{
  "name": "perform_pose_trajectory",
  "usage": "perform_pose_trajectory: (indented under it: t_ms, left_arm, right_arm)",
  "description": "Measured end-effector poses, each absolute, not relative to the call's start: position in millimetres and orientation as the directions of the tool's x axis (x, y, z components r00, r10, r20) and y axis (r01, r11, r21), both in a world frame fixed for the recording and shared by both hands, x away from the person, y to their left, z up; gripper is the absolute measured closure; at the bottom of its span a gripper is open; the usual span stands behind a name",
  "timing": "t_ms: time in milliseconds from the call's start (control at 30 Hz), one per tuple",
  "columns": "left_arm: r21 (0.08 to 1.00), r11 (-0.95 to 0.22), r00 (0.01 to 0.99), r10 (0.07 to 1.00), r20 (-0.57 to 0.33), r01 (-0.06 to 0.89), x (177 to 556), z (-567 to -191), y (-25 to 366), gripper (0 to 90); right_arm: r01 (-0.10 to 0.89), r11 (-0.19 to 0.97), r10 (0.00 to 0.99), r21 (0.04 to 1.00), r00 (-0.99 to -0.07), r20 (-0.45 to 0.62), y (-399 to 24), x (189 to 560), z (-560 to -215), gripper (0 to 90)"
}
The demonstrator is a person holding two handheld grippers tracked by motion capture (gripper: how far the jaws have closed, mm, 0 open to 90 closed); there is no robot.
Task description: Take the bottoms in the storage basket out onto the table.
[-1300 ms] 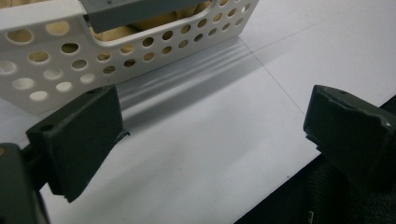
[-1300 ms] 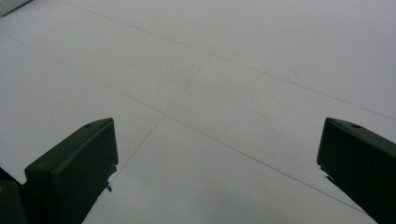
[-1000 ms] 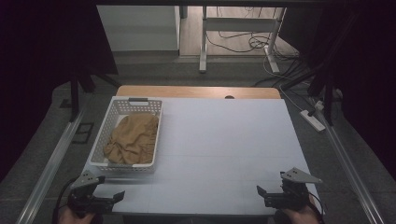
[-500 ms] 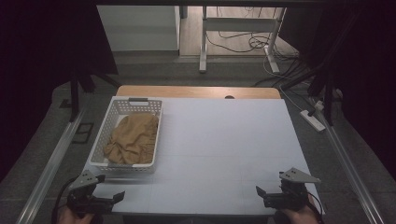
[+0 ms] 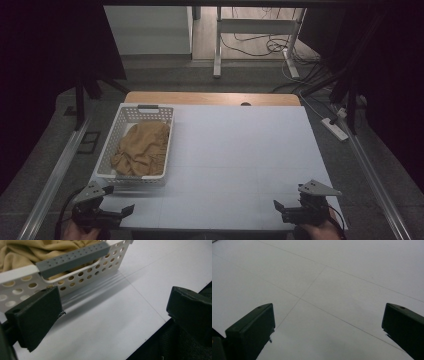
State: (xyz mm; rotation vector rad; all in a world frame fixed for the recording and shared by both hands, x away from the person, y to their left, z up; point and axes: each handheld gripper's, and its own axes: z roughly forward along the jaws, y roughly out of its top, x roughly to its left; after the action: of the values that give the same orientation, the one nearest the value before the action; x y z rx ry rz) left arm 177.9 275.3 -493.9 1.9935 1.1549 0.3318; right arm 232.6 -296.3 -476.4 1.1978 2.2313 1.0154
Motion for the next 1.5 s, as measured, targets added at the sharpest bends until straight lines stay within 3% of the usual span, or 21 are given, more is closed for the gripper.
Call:
perform_pose_trajectory:
  t_ms: [667,1500]
  left_arm:
    - [0.766,-0.286,0.606,0.778,-0.166,0.576,184.8,-486.1,274.9,0.0]
    - [0.757,-0.293,0.587,0.796,-0.145,0.584,199.1,-471.6,266.8,0.0]
  right_arm:
    - [0.542,0.377,0.832,0.751,-0.555,-0.017,-295.3,233.5,-476.9,0.0]
    - [0.547,0.377,0.832,0.747,-0.554,-0.014,-295.0,234.1,-477.4,0.0]
